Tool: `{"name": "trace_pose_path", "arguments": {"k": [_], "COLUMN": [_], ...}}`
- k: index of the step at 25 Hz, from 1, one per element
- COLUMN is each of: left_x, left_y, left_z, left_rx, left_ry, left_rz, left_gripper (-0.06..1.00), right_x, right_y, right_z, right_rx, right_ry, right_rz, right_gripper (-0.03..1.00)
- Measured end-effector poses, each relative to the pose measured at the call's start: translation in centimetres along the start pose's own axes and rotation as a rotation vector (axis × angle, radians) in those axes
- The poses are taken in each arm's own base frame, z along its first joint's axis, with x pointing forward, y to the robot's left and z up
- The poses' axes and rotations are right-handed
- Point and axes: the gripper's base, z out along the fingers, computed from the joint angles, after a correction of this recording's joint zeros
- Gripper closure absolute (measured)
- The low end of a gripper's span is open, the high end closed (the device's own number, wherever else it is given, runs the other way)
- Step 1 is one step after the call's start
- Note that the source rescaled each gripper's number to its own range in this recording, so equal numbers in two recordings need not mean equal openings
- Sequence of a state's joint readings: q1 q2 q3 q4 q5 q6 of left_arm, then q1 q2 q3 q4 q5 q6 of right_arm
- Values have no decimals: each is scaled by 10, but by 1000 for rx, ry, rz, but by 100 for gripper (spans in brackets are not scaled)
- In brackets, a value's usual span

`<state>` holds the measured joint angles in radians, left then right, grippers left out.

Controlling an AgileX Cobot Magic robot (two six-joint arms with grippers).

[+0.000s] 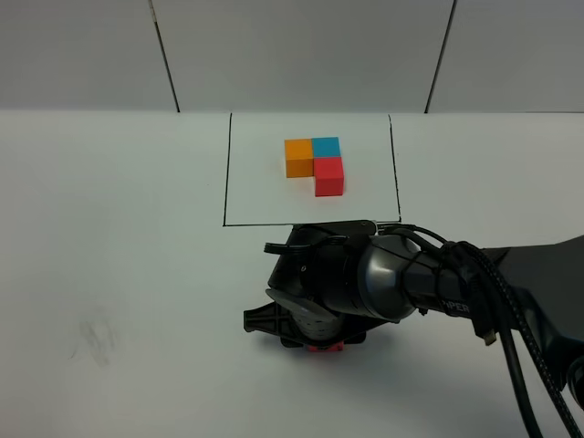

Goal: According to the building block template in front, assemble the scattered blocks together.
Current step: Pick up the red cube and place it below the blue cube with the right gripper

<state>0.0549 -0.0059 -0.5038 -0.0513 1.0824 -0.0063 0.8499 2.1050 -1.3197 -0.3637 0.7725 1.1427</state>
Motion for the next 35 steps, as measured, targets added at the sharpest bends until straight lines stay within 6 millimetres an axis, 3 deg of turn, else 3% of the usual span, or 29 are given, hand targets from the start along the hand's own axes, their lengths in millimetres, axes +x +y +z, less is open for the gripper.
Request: {"name": "trace_pose_path", "arguments": {"k": [26, 29, 35], "left_x": [0, 0, 0], "left_y": [0, 0, 0], "left_z": [0, 0, 0], "left_rx": [0, 0, 0], "left_ry": [0, 0, 0], "left_rz": [0, 0, 0], "left_gripper": [66, 66, 66], "right_x": [-6, -6, -8], "right_y": [5, 5, 5], "right_z": [-3, -3, -4], "right_rx": [7, 11, 15], "right_ry": [-1, -6, -18], "right_rz": [-33, -39, -50], "right_gripper": [71, 60, 30]}}
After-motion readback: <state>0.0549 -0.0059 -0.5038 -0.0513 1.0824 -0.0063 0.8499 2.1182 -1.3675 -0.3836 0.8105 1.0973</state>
